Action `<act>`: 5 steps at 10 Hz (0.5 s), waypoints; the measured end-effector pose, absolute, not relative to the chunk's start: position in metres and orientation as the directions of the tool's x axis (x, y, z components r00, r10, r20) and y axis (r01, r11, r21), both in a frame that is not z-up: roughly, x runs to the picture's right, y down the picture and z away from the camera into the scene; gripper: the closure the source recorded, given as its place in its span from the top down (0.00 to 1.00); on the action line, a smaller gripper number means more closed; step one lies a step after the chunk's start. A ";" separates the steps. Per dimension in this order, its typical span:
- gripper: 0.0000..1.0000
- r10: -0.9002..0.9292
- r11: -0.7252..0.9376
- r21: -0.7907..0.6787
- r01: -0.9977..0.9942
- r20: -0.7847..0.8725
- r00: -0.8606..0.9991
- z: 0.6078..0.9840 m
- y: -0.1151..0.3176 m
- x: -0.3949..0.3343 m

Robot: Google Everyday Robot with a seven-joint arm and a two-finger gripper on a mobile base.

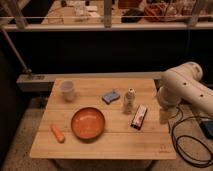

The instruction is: Pick up the ceramic bowl

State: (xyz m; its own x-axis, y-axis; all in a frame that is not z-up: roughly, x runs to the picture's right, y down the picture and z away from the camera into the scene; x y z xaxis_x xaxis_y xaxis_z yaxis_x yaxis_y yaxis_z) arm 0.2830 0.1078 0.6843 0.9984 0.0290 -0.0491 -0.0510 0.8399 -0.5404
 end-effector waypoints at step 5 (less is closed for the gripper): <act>0.80 0.022 0.841 -0.539 -0.045 -0.048 0.999 0.684 0.108 0.282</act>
State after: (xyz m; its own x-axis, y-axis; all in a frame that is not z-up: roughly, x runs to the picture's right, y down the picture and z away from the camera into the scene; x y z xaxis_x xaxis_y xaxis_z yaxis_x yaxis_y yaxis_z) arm 0.2818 0.1082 0.6839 0.9986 0.0224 -0.0484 -0.0450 0.8414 -0.5386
